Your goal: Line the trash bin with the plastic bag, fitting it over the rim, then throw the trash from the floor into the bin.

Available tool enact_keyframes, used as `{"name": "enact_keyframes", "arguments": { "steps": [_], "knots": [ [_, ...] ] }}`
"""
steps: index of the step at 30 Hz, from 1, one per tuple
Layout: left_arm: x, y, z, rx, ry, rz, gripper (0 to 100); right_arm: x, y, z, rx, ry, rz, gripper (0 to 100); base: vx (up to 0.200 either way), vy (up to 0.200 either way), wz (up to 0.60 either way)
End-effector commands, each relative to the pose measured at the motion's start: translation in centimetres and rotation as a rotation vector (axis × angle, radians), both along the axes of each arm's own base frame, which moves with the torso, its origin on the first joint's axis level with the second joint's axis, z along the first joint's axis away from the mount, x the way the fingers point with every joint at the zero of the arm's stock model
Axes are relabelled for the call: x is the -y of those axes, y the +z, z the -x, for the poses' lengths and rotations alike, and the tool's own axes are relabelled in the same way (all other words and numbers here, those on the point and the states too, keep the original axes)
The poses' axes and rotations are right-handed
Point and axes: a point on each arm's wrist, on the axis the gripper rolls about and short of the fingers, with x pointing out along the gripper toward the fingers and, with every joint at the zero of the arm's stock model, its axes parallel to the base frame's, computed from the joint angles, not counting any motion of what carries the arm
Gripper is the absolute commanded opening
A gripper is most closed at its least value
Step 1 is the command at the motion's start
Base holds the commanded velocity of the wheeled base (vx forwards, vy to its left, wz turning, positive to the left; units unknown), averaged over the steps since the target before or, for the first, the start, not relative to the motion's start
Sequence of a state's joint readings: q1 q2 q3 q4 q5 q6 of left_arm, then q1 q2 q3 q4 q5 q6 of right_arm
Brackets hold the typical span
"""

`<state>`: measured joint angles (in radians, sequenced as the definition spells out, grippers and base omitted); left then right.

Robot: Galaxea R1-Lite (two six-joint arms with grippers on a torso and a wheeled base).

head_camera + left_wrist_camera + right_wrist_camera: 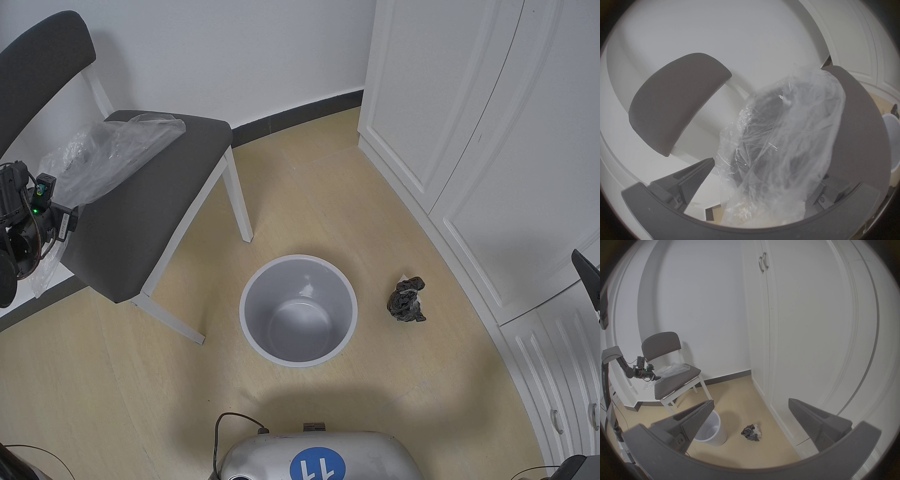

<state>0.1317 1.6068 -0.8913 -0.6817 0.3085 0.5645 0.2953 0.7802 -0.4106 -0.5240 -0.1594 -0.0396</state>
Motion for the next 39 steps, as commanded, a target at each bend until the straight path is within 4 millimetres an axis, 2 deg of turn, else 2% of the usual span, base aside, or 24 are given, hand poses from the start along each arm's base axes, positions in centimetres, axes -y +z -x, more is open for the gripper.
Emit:
{"name": "enact_keyframes", "arguments": {
  "steps": [1,6,17,26,39],
  "knots": [
    [1.5,2.0,1.8,0.012,-0.089,0.048,100,0.0,-0.1,0.1,0.0,0.001,0.0,100,0.0,0.0,0.0],
    [1.4,2.3,1.3,-0.023,-0.098,0.099,100,0.0,-0.1,0.0,-0.002,0.002,0.001,100,0.0,0.0,0.0],
    [0.4,0.8,-0.5,-0.074,-0.067,0.107,100,0.0,-0.1,0.0,-0.001,0.002,0.001,100,0.0,0.0,0.0],
    [1.3,0.5,0.2,-0.087,-0.092,0.095,100,0.0,-0.1,0.0,-0.001,0.002,0.001,100,0.0,0.0,0.0],
    [0.8,0.1,-0.3,-0.107,-0.072,0.076,100,0.0,0.0,0.1,0.002,0.001,0.0,100,0.0,0.0,0.0]
  ]
}}
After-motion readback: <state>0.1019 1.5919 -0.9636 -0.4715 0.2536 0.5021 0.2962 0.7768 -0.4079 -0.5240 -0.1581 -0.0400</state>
